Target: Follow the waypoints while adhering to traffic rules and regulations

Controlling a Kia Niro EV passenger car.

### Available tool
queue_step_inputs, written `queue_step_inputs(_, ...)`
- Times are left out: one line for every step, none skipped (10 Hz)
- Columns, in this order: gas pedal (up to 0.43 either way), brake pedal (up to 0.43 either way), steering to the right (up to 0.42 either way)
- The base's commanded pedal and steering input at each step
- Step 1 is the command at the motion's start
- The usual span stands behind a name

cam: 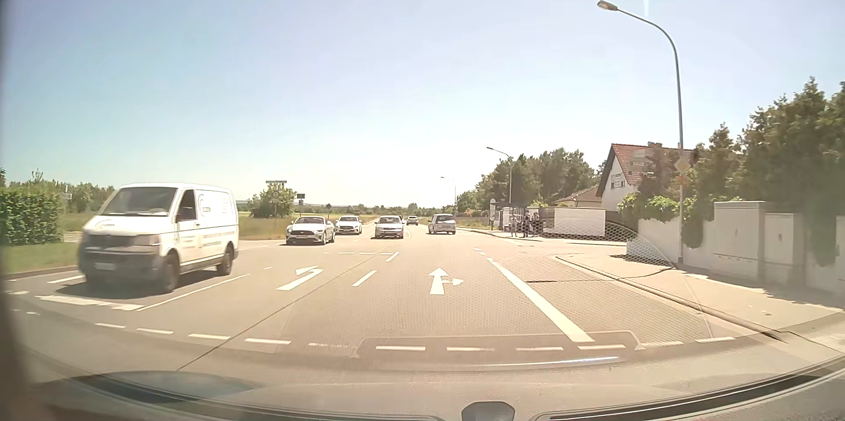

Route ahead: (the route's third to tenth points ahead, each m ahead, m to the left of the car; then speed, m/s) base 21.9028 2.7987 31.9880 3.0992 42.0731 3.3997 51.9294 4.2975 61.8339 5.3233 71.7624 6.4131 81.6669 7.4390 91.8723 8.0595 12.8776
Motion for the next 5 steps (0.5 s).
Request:
queue_step_inputs(0.02,0.03,0.001)
queue_step_inputs(0.02,0.03,0.001)
queue_step_inputs(0.02,0.03,0.001)
queue_step_inputs(0.02,0.03,0.0)
queue_step_inputs(0.02,0.03,0.0)
